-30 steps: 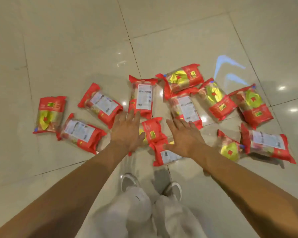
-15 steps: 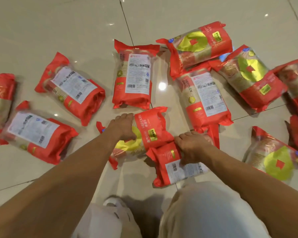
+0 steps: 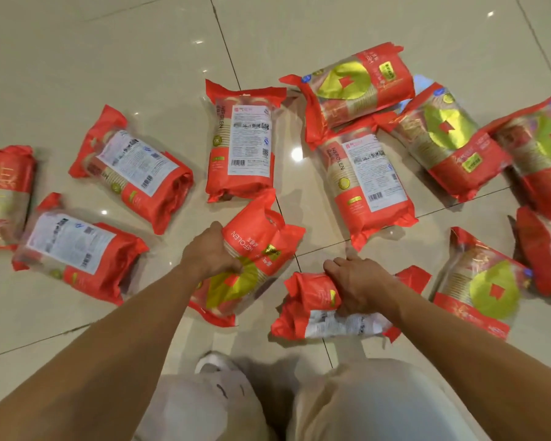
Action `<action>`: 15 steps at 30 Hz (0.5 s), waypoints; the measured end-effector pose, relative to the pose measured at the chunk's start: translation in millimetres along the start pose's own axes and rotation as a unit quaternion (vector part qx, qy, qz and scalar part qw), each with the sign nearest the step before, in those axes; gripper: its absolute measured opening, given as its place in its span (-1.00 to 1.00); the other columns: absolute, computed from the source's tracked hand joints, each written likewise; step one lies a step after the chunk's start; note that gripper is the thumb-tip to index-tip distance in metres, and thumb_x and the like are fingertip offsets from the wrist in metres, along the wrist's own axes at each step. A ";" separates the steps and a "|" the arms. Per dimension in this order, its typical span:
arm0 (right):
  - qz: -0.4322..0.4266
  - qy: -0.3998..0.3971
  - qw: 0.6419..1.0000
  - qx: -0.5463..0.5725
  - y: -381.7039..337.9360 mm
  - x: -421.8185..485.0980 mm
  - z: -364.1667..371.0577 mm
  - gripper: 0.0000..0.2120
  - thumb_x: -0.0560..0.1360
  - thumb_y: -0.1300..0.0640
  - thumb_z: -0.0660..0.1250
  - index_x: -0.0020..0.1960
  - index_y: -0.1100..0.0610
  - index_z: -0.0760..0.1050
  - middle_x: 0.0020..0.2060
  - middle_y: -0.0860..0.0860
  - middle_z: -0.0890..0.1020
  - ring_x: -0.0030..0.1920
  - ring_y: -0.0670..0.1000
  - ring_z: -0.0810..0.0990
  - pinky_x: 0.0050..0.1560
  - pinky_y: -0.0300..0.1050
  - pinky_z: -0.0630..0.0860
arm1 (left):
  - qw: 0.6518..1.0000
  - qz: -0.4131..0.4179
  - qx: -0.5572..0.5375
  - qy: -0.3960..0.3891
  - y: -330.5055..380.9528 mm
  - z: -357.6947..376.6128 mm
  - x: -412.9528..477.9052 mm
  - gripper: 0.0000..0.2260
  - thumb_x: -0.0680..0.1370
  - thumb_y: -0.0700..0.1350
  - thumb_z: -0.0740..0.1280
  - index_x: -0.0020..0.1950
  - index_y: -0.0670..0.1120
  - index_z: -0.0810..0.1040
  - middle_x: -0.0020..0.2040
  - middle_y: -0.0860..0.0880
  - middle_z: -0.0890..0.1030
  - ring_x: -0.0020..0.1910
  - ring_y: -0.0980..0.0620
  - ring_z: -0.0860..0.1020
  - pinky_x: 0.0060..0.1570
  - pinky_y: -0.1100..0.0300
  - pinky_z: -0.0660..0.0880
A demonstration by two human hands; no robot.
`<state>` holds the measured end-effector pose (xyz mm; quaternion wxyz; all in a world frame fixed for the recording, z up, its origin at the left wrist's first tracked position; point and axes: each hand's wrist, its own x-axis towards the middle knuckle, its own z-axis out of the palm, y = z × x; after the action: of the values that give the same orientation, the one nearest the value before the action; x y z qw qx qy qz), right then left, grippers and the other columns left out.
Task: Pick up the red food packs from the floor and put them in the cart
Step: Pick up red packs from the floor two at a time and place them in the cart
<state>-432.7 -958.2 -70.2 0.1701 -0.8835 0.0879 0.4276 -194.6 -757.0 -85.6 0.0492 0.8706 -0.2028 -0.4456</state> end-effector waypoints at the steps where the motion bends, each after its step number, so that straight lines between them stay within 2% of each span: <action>1: 0.013 0.021 0.999 0.032 -2.3 -19.0 -8.2 -0.24 0.27 -0.18 0.58 0.31 0.06 0.33 0.21 0.05 0.55 0.24 0.17 0.50 0.08 0.04 0.51 | 0.999 -0.014 -0.031 0.016 0.9 -7.0 -18.5 -0.28 0.16 0.03 0.68 0.11 -0.04 0.29 0.06 -0.08 0.57 0.00 -0.18 0.58 -0.06 0.02 0.52; 4: 0.059 0.097 0.979 0.169 -13.7 -83.3 -44.9 -0.28 0.26 -0.15 0.57 0.29 0.08 0.36 0.17 0.07 0.56 0.16 0.18 0.50 -0.02 0.02 0.48 | 0.989 -0.043 -0.130 0.061 6.6 -45.3 -81.4 -0.24 0.14 0.00 0.67 0.19 -0.07 0.34 0.04 -0.06 0.57 -0.03 -0.14 0.57 -0.02 -0.01 0.53; 7: 0.108 0.187 0.916 0.338 -31.5 -156.2 -111.0 -0.23 0.24 -0.14 0.61 0.33 0.00 0.36 0.05 -0.04 0.57 0.06 0.08 0.55 0.02 0.02 0.51 | 0.965 -0.037 -0.236 0.110 23.5 -105.0 -153.7 -0.14 0.18 -0.10 0.69 0.37 -0.08 0.35 0.12 -0.05 0.60 0.05 -0.12 0.59 0.10 -0.03 0.56; 11: 0.136 0.264 0.831 0.470 -63.4 -267.3 -230.9 -0.15 0.23 -0.06 0.67 0.39 -0.04 0.31 0.11 -0.06 0.64 0.09 0.04 0.64 0.17 0.07 0.57 | 0.918 -0.036 -0.359 0.166 72.7 -209.7 -271.9 -0.21 0.21 -0.23 0.70 0.32 -0.09 0.37 0.10 -0.06 0.62 0.04 -0.11 0.62 -0.06 0.08 0.55; 13: 0.129 0.308 0.787 0.520 -82.6 -325.4 -293.9 -0.04 0.12 -0.13 0.66 0.42 -0.05 0.31 0.15 -0.08 0.66 0.12 -0.01 0.66 0.23 0.09 0.58 | 0.894 -0.016 -0.410 0.179 96.0 -264.6 -331.6 -0.19 0.16 -0.21 0.72 0.30 -0.05 0.40 0.08 -0.04 0.66 0.03 -0.11 0.67 0.01 -0.05 0.63; 15: 0.114 0.342 0.759 0.543 -102.7 -384.8 -353.9 0.05 0.02 -0.21 0.61 0.44 -0.01 0.33 0.16 -0.07 0.66 0.12 -0.02 0.68 0.24 0.11 0.59 | 0.879 0.002 -0.437 0.189 118.7 -321.7 -396.3 -0.18 0.11 -0.13 0.74 0.27 -0.03 0.44 0.06 -0.05 0.69 0.01 -0.13 0.69 0.03 -0.21 0.65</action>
<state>-383.1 -992.2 459.2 0.5298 -0.7143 0.4572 -0.0056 -181.6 -738.7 438.0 0.4632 0.8276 0.0243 -0.3161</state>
